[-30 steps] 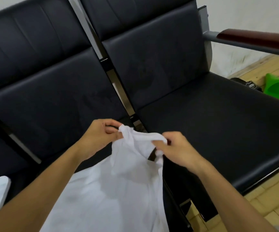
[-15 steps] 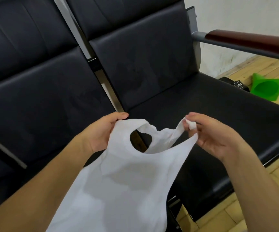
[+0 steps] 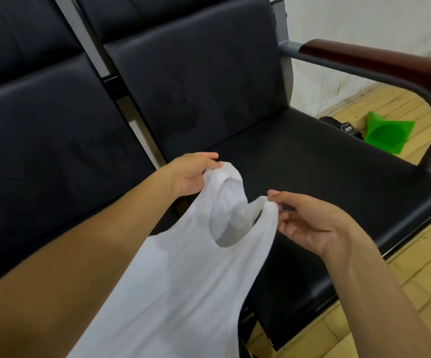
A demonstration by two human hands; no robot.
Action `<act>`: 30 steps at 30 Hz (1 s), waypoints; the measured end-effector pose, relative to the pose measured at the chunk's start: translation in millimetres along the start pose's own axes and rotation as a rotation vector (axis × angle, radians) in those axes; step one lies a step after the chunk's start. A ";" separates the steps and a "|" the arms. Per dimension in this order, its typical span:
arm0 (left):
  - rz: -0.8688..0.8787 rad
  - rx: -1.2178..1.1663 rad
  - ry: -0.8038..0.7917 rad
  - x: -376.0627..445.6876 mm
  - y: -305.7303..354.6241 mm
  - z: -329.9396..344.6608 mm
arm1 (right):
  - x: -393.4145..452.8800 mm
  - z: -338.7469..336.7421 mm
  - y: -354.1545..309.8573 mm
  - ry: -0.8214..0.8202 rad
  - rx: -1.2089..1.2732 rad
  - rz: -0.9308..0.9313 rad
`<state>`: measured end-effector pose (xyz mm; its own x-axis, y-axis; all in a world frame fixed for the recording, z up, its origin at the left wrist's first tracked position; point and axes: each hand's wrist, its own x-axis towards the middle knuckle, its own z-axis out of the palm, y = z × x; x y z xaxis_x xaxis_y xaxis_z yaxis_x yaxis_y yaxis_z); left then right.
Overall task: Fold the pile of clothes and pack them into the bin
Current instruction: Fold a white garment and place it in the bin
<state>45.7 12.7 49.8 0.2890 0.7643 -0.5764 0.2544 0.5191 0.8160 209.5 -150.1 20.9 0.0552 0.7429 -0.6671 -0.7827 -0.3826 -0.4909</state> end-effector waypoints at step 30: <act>0.094 0.089 -0.287 -3.6 -115.2 43.6 | 47.7 3.1 34.5 0.177 -0.446 -0.042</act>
<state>55.6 -66.5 -44.0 0.5610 0.6615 -0.4977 0.2906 0.4056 0.8666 183.2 -126.2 -26.1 0.2158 0.6728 -0.7077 -0.4374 -0.5814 -0.6860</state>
